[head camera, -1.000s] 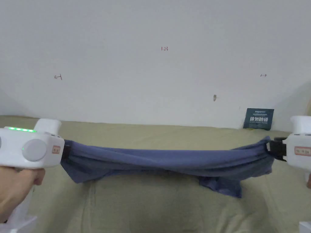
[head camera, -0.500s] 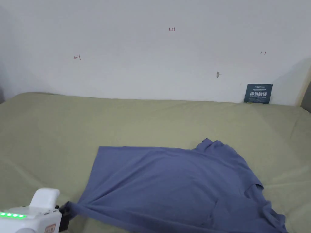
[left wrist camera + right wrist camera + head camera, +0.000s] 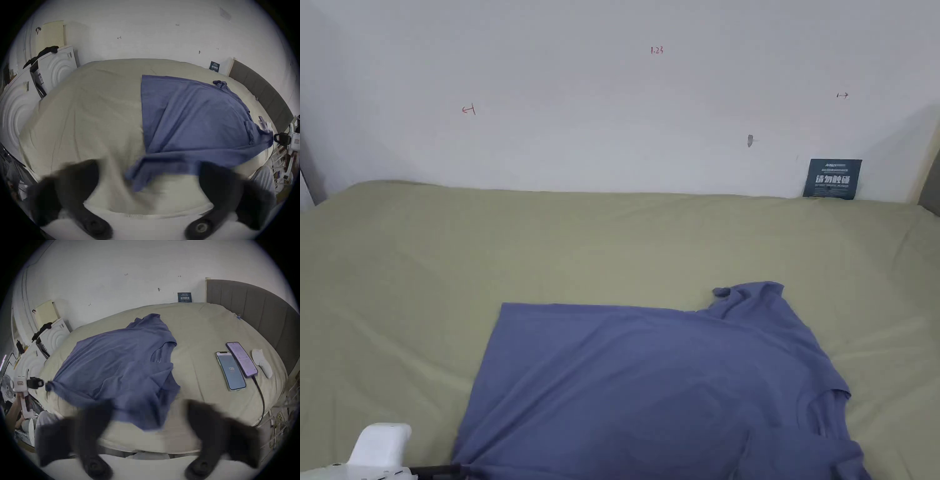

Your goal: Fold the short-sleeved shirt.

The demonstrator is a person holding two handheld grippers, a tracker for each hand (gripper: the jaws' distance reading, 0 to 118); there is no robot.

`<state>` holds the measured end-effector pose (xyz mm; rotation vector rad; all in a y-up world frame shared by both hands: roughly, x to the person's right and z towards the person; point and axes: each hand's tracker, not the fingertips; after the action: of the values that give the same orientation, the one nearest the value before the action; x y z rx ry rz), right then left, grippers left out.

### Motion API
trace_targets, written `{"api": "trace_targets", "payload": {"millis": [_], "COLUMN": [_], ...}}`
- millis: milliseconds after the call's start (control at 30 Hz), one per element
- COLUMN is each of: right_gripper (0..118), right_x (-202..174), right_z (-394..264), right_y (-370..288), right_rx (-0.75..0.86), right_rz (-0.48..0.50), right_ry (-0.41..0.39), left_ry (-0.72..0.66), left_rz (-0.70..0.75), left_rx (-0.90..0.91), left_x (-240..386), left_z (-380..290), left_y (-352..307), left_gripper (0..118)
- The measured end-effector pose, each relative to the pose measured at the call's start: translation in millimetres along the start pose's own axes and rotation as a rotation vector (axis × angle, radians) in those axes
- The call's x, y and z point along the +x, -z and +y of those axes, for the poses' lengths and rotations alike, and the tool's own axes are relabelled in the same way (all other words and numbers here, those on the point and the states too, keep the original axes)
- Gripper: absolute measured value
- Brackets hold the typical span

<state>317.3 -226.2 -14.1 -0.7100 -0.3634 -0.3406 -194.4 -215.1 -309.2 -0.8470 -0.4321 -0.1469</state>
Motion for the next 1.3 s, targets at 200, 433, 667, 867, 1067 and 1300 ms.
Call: {"api": "trace_targets", "payload": {"millis": [200,433,667,867,1067,1300], "right_gripper": [118,1,1,1,1,1], "right_x": [-22,-62,-85,-82,-72,-60], "right_z": [10,5,-4,-13,-22,-19], "right_y": [-16,-46,-62,-61,-43,-30], "right_rx": [0.071,0.236,0.324,0.288,0.206,0.145], "right_rz": [0.031,0.012,-0.02,-0.008,-0.016,-0.037], "right_ry": [0.027,-0.059,-0.113,-0.09,-0.056,-0.034], "left_ry": [-0.093,-0.093,-0.019,-0.117,-0.197,-0.144], "left_rz": [-0.027,-0.015,0.113,0.104,0.024,0.09], "left_rx": [0.143,0.282,0.337,0.191,0.006,-0.165], "left_x": [22,61,62,28,-28,-27], "left_z": [-5,-3,-25,-22,-22,7], "left_y": [-38,-89,-79,-75,-26,13], "left_gripper": [114,0,0,0,14,108]}}
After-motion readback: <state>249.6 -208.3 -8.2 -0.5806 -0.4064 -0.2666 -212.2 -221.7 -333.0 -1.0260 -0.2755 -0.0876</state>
